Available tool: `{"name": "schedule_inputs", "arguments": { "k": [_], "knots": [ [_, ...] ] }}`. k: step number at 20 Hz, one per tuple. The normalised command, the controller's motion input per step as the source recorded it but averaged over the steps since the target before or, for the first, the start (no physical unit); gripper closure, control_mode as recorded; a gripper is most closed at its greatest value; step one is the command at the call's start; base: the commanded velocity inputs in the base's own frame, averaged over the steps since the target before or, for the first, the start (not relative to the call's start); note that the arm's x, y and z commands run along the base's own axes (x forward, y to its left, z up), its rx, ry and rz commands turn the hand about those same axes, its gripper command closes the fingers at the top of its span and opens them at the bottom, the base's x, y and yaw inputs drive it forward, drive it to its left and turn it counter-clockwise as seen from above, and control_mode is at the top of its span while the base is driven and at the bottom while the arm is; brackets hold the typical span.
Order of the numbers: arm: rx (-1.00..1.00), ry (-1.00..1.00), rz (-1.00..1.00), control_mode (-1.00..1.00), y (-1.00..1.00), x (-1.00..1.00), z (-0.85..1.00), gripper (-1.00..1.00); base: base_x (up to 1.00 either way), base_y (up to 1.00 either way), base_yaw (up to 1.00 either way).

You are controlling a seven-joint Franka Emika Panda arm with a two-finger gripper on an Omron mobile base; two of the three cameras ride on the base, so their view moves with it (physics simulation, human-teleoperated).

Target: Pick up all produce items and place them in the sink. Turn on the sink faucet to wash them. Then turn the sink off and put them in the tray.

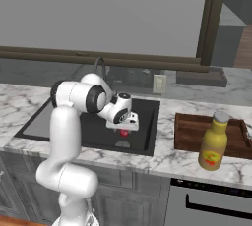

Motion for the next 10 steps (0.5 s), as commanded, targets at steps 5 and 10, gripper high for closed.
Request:
{"name": "schedule_inputs", "arguments": {
  "k": [5, 10],
  "knots": [
    [0.0, -0.11, 0.0, -1.0, 0.0, -0.44, 0.59, -1.0, 0.0, 0.0, 0.0],
    [0.0, -0.14, 0.0, -1.0, 0.0, -0.43, 0.66, -1.0, 0.0, 0.0, 0.0]
  ]
}}
